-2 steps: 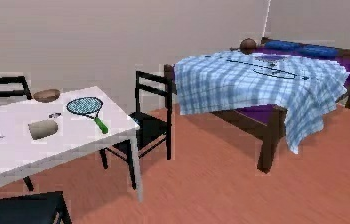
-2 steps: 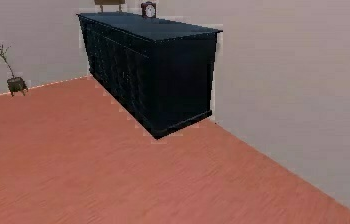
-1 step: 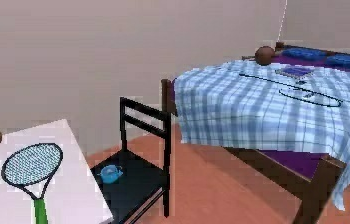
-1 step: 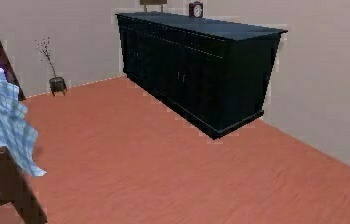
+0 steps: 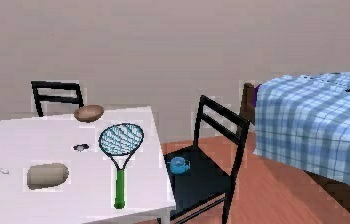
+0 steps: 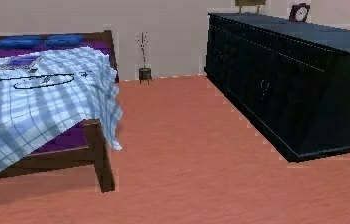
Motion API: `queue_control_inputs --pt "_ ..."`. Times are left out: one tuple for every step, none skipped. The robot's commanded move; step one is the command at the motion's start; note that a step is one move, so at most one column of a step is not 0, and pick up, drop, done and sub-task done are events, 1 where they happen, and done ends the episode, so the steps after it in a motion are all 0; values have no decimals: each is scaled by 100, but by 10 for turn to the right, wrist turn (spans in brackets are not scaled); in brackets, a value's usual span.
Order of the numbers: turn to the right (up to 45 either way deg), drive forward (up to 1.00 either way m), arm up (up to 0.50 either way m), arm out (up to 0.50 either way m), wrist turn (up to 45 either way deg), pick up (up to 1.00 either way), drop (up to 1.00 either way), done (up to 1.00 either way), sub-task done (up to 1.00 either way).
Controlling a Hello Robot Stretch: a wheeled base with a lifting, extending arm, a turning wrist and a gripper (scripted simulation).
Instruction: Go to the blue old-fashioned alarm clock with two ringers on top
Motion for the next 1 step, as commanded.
queue_control_inputs --pt "0 0 0 0 0 0 0 100 0"
